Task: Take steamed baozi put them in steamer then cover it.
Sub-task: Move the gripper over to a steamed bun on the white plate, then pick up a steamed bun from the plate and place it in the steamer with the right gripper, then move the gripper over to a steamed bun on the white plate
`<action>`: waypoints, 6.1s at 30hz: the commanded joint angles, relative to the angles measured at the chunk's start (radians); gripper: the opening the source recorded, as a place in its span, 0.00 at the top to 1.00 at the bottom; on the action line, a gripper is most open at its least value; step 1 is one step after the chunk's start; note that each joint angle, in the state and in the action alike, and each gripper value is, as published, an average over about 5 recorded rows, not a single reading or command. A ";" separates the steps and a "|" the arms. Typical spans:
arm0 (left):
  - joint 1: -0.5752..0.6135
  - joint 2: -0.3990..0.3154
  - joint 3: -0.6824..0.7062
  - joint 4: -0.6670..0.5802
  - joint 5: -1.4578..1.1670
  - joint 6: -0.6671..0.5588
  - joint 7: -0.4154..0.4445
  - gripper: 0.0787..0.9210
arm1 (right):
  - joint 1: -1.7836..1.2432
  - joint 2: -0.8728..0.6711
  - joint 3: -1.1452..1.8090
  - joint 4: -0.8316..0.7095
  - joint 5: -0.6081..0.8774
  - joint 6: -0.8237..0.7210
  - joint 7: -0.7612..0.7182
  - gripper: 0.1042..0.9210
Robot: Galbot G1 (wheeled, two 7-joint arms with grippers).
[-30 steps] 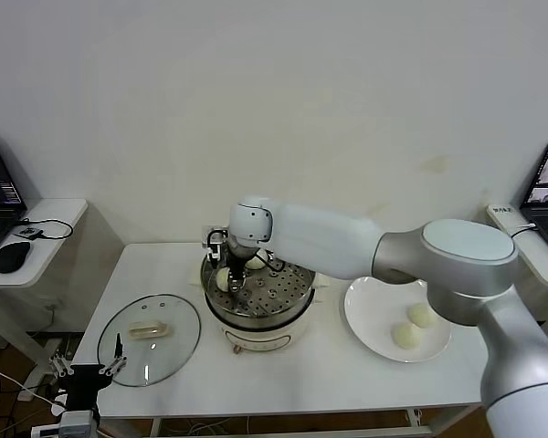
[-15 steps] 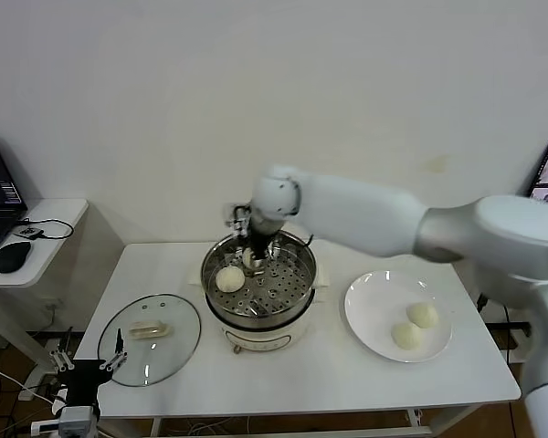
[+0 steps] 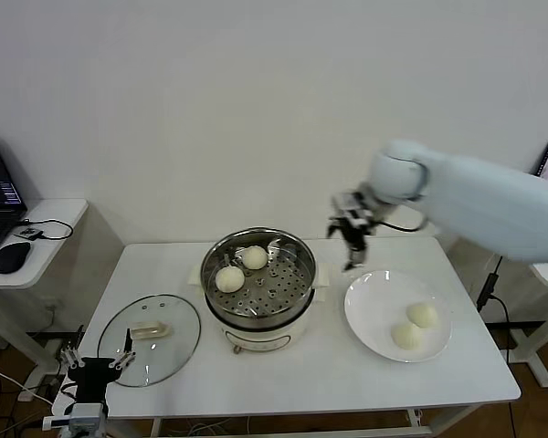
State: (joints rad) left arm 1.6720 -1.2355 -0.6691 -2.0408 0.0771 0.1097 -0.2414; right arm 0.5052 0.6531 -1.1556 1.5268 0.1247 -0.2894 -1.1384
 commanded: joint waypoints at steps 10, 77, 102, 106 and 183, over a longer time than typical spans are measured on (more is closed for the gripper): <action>0.010 -0.006 0.005 0.008 0.008 0.004 -0.001 0.12 | -0.529 -0.248 0.320 0.034 -0.285 0.065 0.022 0.12; 0.000 -0.011 -0.006 0.002 -0.005 0.019 0.002 0.12 | 0.184 0.238 0.055 -0.136 0.060 -0.032 0.035 0.43; 0.010 -0.027 -0.060 -0.007 -0.032 0.012 -0.009 0.12 | -0.019 0.723 -0.114 -0.293 -0.012 0.252 0.066 0.42; 0.013 -0.031 -0.059 -0.009 -0.032 0.011 -0.011 0.12 | -0.030 0.724 -0.123 -0.291 -0.037 0.287 0.048 0.42; 0.035 -0.021 -0.021 -0.030 0.003 0.017 0.004 0.12 | -0.765 0.014 0.675 -0.372 -0.498 0.135 0.042 0.12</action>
State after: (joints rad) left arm 1.7055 -1.2549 -0.6906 -2.0702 0.0789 0.1268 -0.2377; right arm -0.1862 0.5968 -0.5363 1.2538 -0.3031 -0.1682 -1.1056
